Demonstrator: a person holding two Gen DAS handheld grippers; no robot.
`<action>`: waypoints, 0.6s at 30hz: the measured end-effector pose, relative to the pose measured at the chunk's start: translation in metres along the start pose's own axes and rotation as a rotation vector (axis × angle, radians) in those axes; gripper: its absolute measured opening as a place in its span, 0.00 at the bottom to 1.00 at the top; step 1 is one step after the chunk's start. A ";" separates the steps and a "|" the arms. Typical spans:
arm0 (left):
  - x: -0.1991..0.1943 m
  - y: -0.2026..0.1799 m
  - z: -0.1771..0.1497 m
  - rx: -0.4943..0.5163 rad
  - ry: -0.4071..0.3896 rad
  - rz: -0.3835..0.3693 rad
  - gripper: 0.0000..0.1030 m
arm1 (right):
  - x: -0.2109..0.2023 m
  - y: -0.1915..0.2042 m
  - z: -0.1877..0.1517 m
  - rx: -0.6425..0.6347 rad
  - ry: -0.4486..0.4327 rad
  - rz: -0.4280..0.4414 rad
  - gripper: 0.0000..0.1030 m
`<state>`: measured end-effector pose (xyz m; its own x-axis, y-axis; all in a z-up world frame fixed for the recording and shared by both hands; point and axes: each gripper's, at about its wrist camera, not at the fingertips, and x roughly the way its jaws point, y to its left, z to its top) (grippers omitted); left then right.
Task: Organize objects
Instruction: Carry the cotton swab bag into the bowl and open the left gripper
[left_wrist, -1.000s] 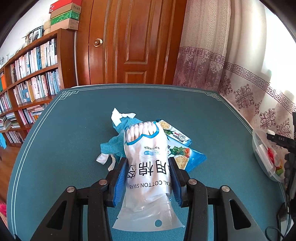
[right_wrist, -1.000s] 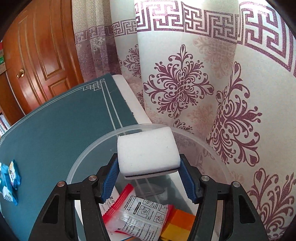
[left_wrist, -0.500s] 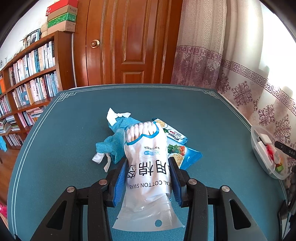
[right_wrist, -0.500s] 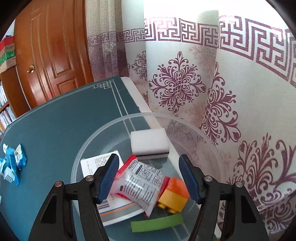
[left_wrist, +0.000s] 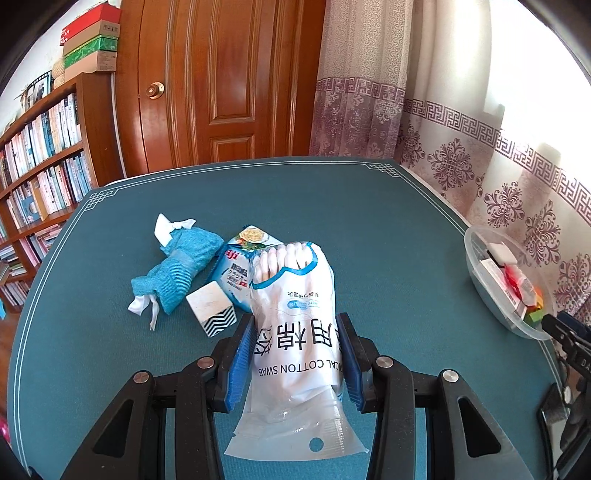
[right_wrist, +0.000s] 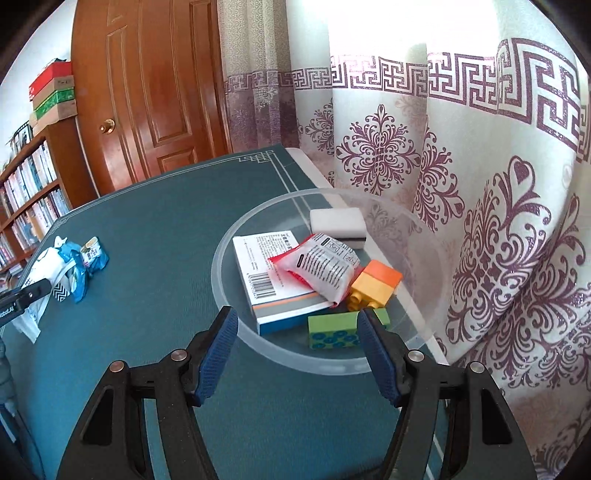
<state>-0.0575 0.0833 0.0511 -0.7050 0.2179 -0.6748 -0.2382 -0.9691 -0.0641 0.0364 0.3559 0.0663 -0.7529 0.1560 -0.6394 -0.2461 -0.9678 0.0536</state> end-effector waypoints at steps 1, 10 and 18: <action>0.000 -0.006 0.001 0.011 0.001 -0.005 0.45 | -0.003 0.002 -0.004 -0.003 0.000 0.006 0.66; 0.007 -0.065 0.010 0.089 0.045 -0.137 0.45 | -0.009 0.027 -0.041 -0.083 0.020 0.084 0.66; 0.022 -0.112 0.034 0.135 0.066 -0.205 0.45 | -0.003 0.027 -0.056 -0.087 0.045 0.141 0.66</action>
<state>-0.0689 0.2008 0.0682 -0.5890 0.3962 -0.7044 -0.4620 -0.8802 -0.1088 0.0661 0.3188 0.0272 -0.7479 0.0102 -0.6637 -0.0843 -0.9932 0.0797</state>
